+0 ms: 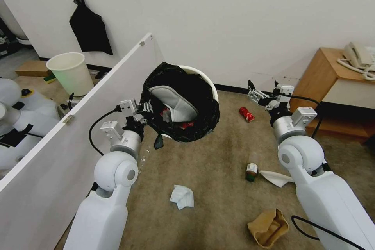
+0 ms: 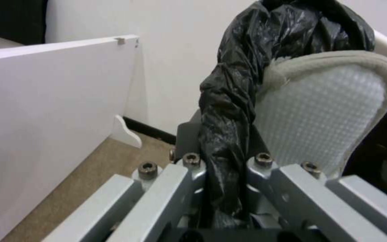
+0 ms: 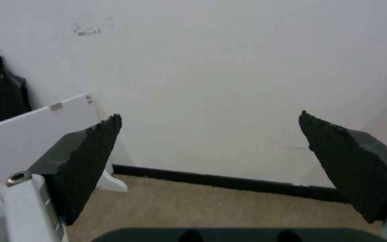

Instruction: Pick up the trash bin, then pick up the garbage from the floor and place it into the trash bin.

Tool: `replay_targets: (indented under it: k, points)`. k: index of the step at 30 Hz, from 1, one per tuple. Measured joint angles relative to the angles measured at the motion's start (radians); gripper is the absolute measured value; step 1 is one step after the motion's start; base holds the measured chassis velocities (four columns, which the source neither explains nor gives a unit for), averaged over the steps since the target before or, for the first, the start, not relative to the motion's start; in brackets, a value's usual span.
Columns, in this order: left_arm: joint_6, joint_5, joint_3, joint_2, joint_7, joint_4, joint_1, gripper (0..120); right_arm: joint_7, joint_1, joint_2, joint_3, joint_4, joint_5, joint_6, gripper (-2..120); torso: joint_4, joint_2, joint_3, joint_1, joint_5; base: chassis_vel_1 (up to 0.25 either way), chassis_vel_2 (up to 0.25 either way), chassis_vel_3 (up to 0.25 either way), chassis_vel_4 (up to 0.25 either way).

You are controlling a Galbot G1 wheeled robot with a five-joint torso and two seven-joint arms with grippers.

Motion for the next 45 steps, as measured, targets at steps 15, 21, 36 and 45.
replay_targets:
  k: [15,21,36,45]
  points:
    - [0.000,0.000,0.002,-0.004,-0.003,0.000,0.000,4,0.000,-0.001,0.001,-0.003,-0.012,-0.014,0.010,100,0.0000,0.000,0.000,0.000,0.0000,0.010,-0.007,-0.008,0.004]
    - [0.012,-0.008,0.003,-0.003,-0.017,0.000,-0.001,4,0.087,0.000,-0.010,0.001,0.021,0.056,-0.092,100,0.0001,0.000,0.000,0.000,0.0001,0.000,0.000,0.000,0.000]
    - [0.048,-0.031,-0.013,0.007,-0.062,0.003,-0.002,4,0.451,-0.063,-0.151,0.100,0.224,0.661,-0.546,100,0.0000,0.000,0.000,0.000,0.0000,0.000,0.000,0.000,0.000]
    - [0.048,-0.037,-0.022,0.011,-0.063,-0.008,0.007,4,0.457,-0.203,-0.286,0.120,0.279,0.751,-0.542,100,-0.0001,0.000,0.000,0.000,0.0001,0.000,0.000,0.000,0.000]
